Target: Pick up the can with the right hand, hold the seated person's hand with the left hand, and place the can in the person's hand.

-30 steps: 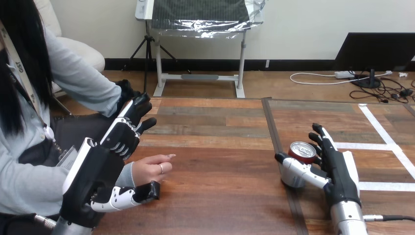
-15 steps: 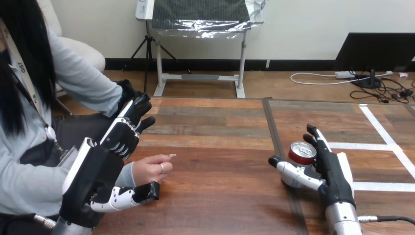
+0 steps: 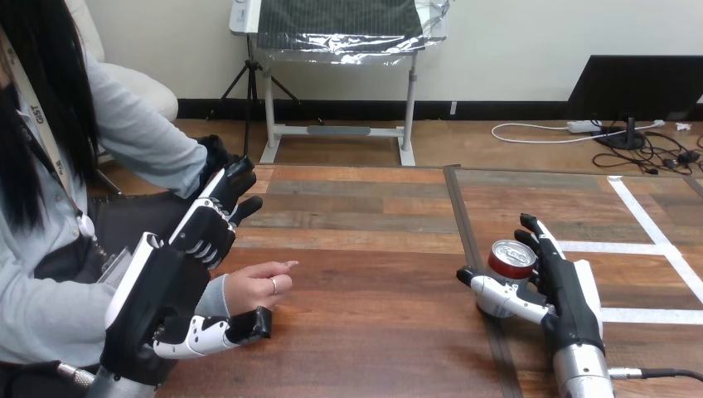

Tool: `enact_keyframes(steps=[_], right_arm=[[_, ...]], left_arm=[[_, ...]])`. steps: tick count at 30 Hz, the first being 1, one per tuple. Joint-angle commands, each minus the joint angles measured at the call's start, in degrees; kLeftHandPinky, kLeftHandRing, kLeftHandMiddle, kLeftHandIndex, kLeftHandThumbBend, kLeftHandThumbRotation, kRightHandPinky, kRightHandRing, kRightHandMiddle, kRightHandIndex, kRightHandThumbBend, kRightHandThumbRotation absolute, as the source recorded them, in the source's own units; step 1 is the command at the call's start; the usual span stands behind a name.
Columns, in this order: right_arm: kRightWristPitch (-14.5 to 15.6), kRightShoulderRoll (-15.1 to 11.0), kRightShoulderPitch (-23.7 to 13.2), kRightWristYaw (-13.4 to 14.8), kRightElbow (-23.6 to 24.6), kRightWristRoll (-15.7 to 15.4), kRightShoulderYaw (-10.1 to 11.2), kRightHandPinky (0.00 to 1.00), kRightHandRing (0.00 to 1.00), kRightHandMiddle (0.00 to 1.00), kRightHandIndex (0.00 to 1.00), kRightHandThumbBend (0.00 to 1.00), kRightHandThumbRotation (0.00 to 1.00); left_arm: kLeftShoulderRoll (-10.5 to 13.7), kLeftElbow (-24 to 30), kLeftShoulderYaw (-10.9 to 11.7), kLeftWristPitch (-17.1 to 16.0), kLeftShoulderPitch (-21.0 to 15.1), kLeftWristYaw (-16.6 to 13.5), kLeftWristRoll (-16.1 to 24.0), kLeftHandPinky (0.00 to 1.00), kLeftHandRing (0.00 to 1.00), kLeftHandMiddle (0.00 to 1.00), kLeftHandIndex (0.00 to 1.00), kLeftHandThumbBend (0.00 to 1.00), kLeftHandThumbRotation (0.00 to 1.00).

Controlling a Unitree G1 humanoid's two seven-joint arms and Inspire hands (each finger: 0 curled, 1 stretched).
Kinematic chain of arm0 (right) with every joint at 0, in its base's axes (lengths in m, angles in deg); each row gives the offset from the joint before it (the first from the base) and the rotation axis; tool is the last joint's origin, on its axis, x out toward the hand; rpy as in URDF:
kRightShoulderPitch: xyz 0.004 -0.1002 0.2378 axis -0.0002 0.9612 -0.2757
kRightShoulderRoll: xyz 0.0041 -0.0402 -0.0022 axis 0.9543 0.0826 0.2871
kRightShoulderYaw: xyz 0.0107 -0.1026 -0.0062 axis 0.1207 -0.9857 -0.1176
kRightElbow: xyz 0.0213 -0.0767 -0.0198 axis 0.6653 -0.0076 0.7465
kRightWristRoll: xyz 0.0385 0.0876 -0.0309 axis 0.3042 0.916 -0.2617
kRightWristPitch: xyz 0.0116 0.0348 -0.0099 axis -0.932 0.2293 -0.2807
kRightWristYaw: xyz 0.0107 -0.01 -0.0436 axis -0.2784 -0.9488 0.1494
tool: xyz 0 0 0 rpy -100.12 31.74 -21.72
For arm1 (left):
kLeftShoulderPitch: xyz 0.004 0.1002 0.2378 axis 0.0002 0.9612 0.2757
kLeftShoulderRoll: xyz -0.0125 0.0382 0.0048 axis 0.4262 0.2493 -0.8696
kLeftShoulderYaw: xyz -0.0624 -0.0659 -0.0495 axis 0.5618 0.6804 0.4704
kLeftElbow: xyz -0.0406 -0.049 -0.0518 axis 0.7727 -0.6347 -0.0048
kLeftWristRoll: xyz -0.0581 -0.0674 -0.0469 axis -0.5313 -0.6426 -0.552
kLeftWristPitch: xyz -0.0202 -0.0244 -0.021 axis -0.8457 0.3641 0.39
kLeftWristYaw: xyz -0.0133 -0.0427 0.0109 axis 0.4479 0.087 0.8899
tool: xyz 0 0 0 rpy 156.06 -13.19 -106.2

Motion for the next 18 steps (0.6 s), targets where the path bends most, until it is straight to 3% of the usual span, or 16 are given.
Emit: enact_keyframes(steps=[1, 9, 18], right_arm=[[-0.82, 0.20, -2.04, 2.01, 1.81, -0.01, 0.12, 0.80, 0.85, 0.87, 0.88, 1.00, 0.17], [-1.00, 0.78, -2.26, 4.92, 2.28, 0.22, 0.37, 0.72, 0.76, 0.79, 0.79, 0.94, 0.04], [-0.98, 0.81, -2.34, 9.42, 2.70, -1.19, -0.60, 0.61, 0.67, 0.69, 0.71, 0.88, 0.00]], left_arm=[[0.30, 3.04, 0.13, 0.07, -2.05, -0.12, -1.24, 0.93, 0.98, 0.99, 0.95, 1.00, 0.45], [0.30, 3.72, -0.14, 1.01, -1.84, 0.51, -1.95, 0.94, 0.99, 0.99, 0.95, 1.00, 0.45], [0.19, 4.06, 0.01, 1.01, -1.72, 0.24, -1.71, 0.94, 0.99, 1.00, 0.95, 1.00, 0.46]])
